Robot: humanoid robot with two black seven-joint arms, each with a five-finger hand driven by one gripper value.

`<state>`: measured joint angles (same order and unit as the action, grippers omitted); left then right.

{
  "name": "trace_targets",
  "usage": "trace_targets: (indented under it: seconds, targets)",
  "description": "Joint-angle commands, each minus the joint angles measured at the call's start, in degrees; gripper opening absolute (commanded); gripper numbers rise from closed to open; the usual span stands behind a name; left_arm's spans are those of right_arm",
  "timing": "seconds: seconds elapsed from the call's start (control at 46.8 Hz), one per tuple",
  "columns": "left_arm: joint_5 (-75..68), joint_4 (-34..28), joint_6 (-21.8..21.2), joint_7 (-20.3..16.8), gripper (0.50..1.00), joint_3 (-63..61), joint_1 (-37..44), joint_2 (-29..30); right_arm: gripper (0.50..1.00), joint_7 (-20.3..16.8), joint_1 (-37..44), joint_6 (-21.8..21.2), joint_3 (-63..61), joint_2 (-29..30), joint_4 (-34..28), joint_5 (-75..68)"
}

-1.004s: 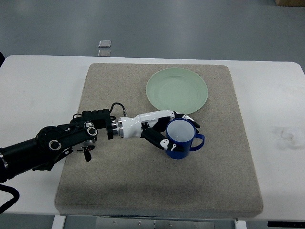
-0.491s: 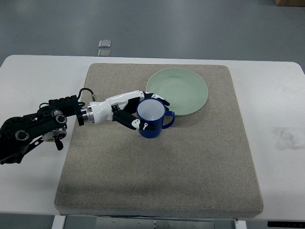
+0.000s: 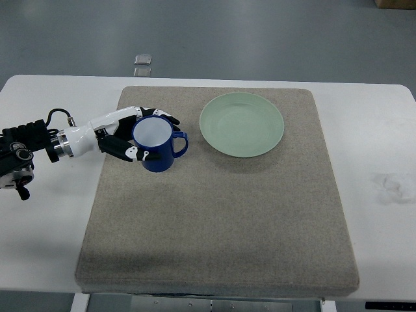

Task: Place cup left of plate with left hand
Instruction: 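Slide the blue mug with the left hand away from the plate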

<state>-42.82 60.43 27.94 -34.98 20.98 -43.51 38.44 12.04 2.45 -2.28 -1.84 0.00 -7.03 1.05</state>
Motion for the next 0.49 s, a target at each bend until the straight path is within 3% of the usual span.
trace_targets:
  seconds: [0.0,0.47]
  targets:
    - [0.5,-2.1,0.0,0.0,0.752,-0.1,0.4,0.2,0.932,0.0,0.0,0.0,0.0,0.0,0.0,0.0]
    - [3.7,-8.8,0.0,0.0,0.754,-0.5,2.3,0.1,0.932,0.0,0.0,0.0,0.0,0.0,0.0,0.0]
